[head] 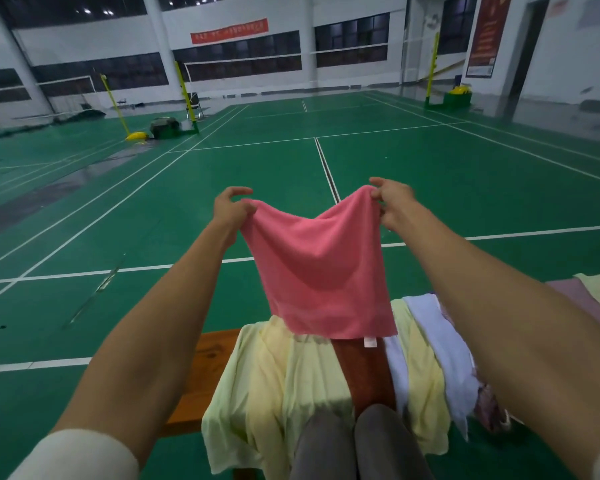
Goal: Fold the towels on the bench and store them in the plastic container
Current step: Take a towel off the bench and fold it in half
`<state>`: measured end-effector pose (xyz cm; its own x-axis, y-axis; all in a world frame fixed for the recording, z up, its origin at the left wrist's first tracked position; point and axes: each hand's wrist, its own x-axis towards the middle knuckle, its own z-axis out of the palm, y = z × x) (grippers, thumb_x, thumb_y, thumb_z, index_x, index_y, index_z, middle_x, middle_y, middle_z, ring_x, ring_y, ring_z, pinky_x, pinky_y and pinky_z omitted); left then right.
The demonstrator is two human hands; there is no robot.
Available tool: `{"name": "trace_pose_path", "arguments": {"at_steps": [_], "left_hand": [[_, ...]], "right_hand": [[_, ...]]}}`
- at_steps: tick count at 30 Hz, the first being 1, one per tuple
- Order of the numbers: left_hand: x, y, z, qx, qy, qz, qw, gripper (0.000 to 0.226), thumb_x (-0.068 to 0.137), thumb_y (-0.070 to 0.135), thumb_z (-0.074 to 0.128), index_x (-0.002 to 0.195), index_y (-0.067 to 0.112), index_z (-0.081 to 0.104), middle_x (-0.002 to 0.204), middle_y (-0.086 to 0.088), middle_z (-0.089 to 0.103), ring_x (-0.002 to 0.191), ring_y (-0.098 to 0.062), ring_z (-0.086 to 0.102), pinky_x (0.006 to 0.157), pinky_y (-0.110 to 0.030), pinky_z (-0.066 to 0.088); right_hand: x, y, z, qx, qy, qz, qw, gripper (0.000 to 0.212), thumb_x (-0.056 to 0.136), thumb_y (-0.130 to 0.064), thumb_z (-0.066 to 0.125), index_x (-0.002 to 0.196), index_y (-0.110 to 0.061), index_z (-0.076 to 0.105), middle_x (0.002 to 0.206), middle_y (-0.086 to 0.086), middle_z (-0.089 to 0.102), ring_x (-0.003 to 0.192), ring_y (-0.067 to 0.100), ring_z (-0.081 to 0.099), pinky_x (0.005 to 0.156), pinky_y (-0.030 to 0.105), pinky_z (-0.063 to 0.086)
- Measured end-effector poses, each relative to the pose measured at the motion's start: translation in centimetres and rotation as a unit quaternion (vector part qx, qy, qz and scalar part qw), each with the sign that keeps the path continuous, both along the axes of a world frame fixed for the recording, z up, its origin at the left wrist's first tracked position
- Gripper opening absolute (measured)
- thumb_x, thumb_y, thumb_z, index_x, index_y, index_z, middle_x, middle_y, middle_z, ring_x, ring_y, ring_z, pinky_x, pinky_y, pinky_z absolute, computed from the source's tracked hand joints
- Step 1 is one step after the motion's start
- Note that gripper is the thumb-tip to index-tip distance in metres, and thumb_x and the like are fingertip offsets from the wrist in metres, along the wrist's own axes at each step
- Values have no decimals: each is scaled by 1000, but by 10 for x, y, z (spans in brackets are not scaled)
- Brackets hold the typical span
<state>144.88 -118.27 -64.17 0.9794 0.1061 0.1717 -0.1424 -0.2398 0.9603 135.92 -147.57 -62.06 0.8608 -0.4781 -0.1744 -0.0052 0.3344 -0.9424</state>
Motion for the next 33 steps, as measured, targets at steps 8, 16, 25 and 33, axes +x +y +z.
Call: {"name": "trace_pose_path", "arguments": {"at_steps": [8, 16, 25, 33], "left_hand": [[7, 16, 11, 234, -3, -67, 970, 24, 82, -5, 67, 86, 17, 76, 78, -9, 65, 69, -17, 53, 60, -22, 41], [-2, 1, 21, 255, -3, -93, 962, 42, 84, -14, 47, 117, -5, 71, 109, -17, 70, 97, -25, 63, 99, -38, 53], [-1, 19, 16, 428, -107, -50, 896, 25, 85, 2, 63, 104, 4, 78, 98, -19, 76, 95, -33, 69, 85, -34, 51], [7, 29, 16, 411, -127, 1, 903, 13, 85, 18, 77, 92, 8, 80, 85, -15, 74, 81, -27, 64, 77, -34, 49]], "right_hand": [[-1, -31, 13, 18, -36, -13, 999, 41, 90, 13, 56, 122, -12, 65, 89, 9, 63, 69, 15, 55, 61, 29, 46], [9, -39, 10, -251, 35, -26, 967, 52, 81, 24, 47, 121, 1, 70, 115, 11, 71, 95, 16, 63, 77, 21, 55], [5, -61, 1, -434, 78, -24, 897, 39, 84, 13, 57, 112, -6, 77, 119, 10, 72, 116, 24, 63, 103, 31, 49], [9, -57, -2, -588, 65, -35, 805, 27, 94, 3, 59, 116, -1, 74, 121, 20, 70, 114, 33, 65, 101, 36, 49]]}}
